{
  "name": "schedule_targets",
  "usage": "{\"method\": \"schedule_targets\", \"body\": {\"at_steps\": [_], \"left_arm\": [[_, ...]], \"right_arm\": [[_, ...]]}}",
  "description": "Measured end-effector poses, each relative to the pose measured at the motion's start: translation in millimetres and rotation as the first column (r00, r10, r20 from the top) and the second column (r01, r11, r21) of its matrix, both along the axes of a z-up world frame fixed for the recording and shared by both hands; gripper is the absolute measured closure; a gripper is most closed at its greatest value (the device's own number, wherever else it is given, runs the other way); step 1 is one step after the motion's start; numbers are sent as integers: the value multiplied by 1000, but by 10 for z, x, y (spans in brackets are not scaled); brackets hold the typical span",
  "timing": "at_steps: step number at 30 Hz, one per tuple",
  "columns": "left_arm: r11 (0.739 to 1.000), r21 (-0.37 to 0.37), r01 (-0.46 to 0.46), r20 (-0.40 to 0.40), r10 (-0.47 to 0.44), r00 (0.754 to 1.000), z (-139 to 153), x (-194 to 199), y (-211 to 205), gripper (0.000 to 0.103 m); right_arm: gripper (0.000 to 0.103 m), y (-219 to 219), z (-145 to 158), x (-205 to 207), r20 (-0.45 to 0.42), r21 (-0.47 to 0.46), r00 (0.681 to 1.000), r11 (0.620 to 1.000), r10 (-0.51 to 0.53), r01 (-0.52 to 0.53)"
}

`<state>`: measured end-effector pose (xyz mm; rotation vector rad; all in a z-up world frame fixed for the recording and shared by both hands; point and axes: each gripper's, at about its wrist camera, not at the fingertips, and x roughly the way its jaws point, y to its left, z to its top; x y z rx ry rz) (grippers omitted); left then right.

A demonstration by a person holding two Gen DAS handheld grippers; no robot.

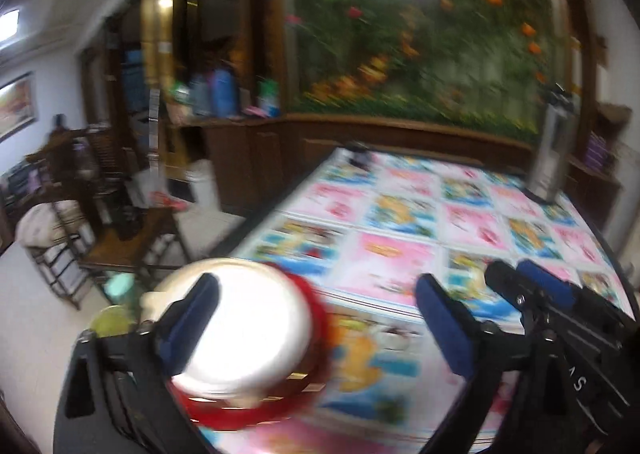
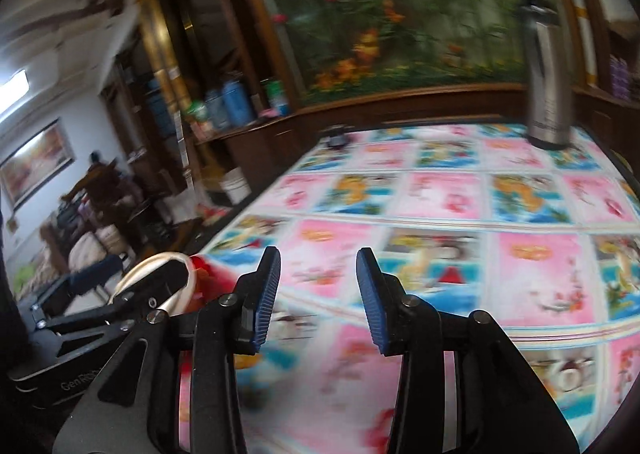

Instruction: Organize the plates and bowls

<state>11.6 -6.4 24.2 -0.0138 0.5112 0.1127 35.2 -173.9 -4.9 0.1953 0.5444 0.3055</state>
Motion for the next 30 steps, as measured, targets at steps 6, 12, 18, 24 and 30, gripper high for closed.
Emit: {"method": "schedule_targets", "body": {"at_steps": [6, 12, 18, 24, 30], "left_arm": [[992, -66, -108, 37, 111, 993, 71, -162, 636, 0], [979, -73, -192, 22, 194, 981, 15, -201, 998, 0], [960, -106, -260, 10, 262, 965, -25, -222, 1258, 0], [944, -83, -319, -78, 313, 947, -144, -117, 1405, 0], [931, -93, -353, -77, 346, 935, -185, -149, 1512, 0]], "right_arm": [[63, 617, 68, -77, -5, -33, 993, 993, 116, -116], [63, 1080, 100, -111, -23, -21, 975, 974, 223, -224], [63, 1301, 126, -162, -20, -28, 965, 965, 261, -261], [63, 1411, 37, -164, -52, -35, 960, 960, 276, -278], [63, 1461, -2, -165, -64, -49, 957, 957, 282, -285]]}}
